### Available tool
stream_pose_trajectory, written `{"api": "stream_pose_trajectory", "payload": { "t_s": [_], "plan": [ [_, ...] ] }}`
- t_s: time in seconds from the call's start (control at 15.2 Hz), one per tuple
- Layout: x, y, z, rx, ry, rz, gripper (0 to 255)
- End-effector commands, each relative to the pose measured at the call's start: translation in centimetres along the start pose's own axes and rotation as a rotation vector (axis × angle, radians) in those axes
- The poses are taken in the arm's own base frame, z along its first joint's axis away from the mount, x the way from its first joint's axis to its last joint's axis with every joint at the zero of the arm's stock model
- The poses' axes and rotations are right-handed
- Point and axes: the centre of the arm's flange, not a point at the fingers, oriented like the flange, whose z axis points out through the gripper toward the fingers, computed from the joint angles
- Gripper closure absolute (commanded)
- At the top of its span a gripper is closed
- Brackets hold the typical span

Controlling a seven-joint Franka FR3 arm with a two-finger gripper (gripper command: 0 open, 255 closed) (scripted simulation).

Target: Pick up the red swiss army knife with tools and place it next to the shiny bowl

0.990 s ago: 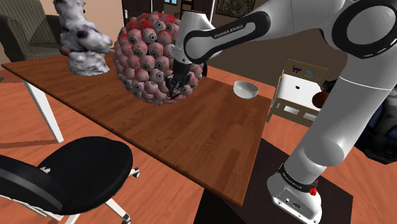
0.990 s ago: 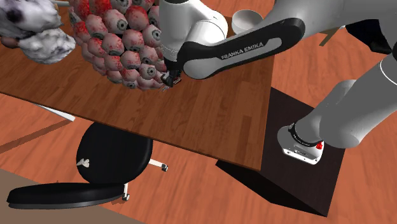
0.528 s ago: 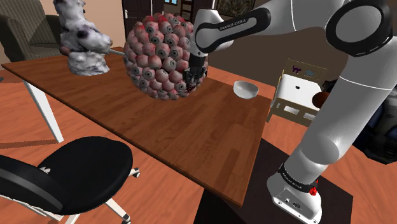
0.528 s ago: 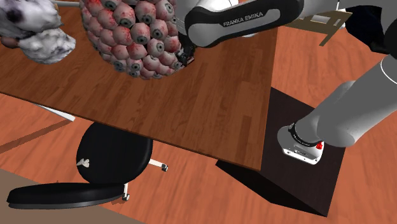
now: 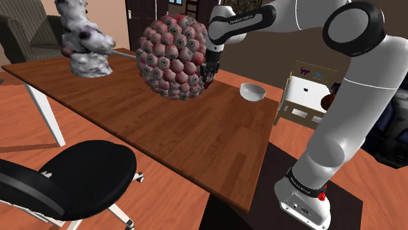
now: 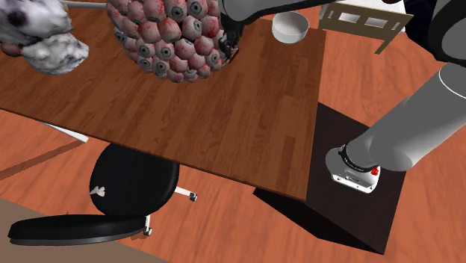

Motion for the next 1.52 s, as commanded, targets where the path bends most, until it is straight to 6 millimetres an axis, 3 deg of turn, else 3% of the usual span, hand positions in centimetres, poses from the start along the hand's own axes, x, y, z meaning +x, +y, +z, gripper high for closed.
{"api": "stream_pose_trajectory", "payload": {
  "t_s": [0.0,0.53,0.59,0.66,0.79,0.86,0.92,1.45],
  "plan": [
    [1.8,3.2,5.9,0.022,-0.048,0.003,255],
    [5.0,13.2,6.3,0.022,-0.048,0.003,255],
    [2.4,13.4,3.0,0.023,-0.142,0.032,0],
    [2.4,13.4,3.0,0.023,-0.142,0.032,0],
    [-1.7,18.1,1.5,0.240,-0.002,0.569,0],
    [-0.4,16.3,2.8,0.132,-0.093,0.308,0],
    [-0.4,16.3,2.8,0.132,-0.093,0.308,0],
    [-1.7,18.1,12.3,0.004,-0.162,0.244,0]
  ]
}}
